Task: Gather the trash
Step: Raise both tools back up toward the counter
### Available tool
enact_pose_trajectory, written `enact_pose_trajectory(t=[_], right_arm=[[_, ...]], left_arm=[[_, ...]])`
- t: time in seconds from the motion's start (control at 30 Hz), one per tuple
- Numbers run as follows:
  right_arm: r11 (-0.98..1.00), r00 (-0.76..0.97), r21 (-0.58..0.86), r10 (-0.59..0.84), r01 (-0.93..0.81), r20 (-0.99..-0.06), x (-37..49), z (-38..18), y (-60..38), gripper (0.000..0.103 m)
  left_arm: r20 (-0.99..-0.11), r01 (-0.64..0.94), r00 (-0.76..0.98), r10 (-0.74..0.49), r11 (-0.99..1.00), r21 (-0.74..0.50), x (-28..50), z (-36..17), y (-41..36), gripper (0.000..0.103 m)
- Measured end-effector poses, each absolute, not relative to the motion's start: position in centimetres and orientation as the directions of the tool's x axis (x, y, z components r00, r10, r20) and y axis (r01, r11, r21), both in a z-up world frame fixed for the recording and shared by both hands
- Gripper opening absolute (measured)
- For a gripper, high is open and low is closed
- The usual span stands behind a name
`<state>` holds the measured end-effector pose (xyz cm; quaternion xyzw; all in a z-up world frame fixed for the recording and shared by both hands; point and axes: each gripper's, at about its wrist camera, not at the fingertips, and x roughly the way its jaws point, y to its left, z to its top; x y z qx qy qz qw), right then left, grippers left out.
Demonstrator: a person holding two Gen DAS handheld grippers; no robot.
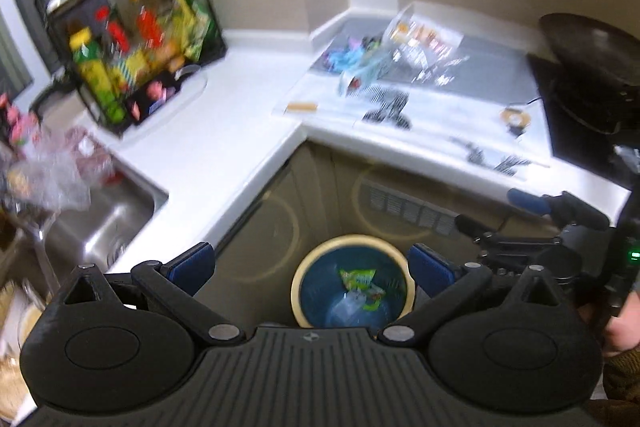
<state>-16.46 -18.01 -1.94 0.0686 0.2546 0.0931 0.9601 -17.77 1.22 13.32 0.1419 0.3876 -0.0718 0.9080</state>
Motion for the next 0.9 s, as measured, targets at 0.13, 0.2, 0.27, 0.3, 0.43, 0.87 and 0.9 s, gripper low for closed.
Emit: enact_pose_trajectory(t=[0.13, 0.2, 0.27, 0.3, 0.43, 0.87, 0.9], right_arm=[[0.977, 0.866, 0.169, 0.192, -0.127, -0.461, -16.5, -1.5, -18.4, 0.087], [0.980, 0.869, 0.163, 0.181, -0.118, -0.459, -16.4, -1.4, -18.5, 0.087], [0.980, 0.869, 0.161, 0.176, -0.113, -0.462, -16.3, -1.4, -18.6, 0.087], [0.981, 0.870, 0.160, 0.173, -0.110, -0.462, -16.3, -1.4, -18.7, 0.088], [0.983, 0.871, 0.157, 0.162, -0.100, -0.464, -16.2, -1.4, -18.7, 0.088], [0.985, 0.872, 0.143, 0.152, -0.095, -0.465, -15.7, -1.4, -18.4, 0.088], [0.985, 0.873, 0.143, 0.150, -0.093, -0.464, -15.7, -1.4, -18.4, 0.088]], left_arm=[[-0.699, 0.308, 0.711, -0.083, 0.929, 0.203, -19.0, 15.2, -0.6, 0.103], [-0.674, 0.315, 0.734, -0.088, 0.922, 0.223, -19.6, 15.9, -1.3, 0.103], [-0.655, 0.318, 0.751, -0.086, 0.916, 0.245, -20.0, 16.3, -1.9, 0.103], [-0.653, 0.321, 0.752, -0.089, 0.915, 0.245, -20.1, 16.5, -2.0, 0.103], [-0.644, 0.314, 0.758, -0.102, 0.923, 0.223, -20.2, 17.1, -1.2, 0.103], [-0.612, 0.276, 0.782, -0.121, 0.947, 0.166, -19.8, 18.6, 1.2, 0.103], [-0.612, 0.282, 0.781, -0.126, 0.945, 0.165, -19.8, 18.5, 1.4, 0.103]])
